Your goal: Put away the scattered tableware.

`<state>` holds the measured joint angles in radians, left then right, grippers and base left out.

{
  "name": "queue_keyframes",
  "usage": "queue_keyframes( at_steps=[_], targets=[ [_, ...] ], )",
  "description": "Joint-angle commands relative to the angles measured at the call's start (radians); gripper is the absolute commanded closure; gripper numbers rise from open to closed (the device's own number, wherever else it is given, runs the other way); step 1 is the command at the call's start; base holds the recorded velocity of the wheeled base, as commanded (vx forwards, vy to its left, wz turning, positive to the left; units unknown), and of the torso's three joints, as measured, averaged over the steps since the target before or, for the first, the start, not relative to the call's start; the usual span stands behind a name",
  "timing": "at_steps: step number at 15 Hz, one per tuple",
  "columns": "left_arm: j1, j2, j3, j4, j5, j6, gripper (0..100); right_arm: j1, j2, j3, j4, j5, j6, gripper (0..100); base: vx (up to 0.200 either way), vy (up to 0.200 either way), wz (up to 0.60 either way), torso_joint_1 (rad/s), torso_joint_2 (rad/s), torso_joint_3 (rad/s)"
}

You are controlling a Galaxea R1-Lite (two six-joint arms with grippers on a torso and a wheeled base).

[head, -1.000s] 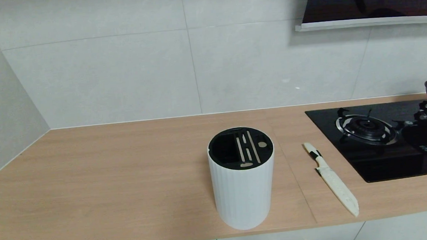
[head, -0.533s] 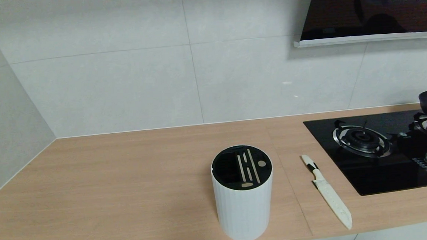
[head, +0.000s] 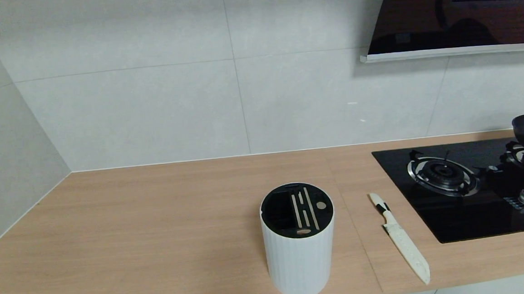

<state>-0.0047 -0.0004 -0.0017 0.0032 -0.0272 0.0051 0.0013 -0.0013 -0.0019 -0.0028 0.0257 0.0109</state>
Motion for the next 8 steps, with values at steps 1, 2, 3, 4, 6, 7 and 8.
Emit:
queue_keyframes(
  at_steps=[1, 2, 3, 4, 6, 7, 8],
  targets=[
    [0.000, 0.000, 0.000, 0.000, 0.000, -0.001, 0, 0.000, 0.001, 0.000, 0.000, 0.000, 0.000, 0, 0.000, 0.000, 0.00, 0.000, 0.00, 0.000],
    [0.000, 0.000, 0.000, 0.000, 0.000, -0.001, 0, 0.000, 0.001, 0.000, 0.000, 0.000, 0.001, 0, 0.000, 0.000, 0.00, 0.000, 0.00, 0.000],
    [0.000, 0.000, 0.000, 0.000, 0.000, 0.001, 0, 0.000, 0.001, -0.001, 0.000, 0.000, 0.001, 0, 0.000, 0.000, 0.00, 0.000, 0.00, 0.000],
    [0.000, 0.000, 0.000, 0.000, 0.000, 0.001, 0, 0.000, 0.003, 0.000, 0.000, 0.002, -0.006, 0, 0.000, 0.000, 0.00, 0.000, 0.00, 0.000],
    [0.000, 0.000, 0.000, 0.000, 0.000, 0.001, 0, 0.000, 0.001, 0.000, 0.001, 0.003, -0.008, 0, 0.000, 0.000, 0.00, 0.000, 0.00, 0.000],
    [0.000, 0.000, 0.000, 0.000, 0.000, -0.001, 0, 0.002, 0.001, 0.000, 0.001, 0.003, -0.009, 0, 0.000, 0.000, 0.00, 0.000, 0.00, 0.000],
    [0.000, 0.000, 0.000, 0.000, 0.000, 0.001, 0, 0.000, 0.001, 0.000, 0.000, 0.005, -0.014, 0, 0.000, 0.000, 0.00, 0.000, 0.00, 0.000]
  ],
)
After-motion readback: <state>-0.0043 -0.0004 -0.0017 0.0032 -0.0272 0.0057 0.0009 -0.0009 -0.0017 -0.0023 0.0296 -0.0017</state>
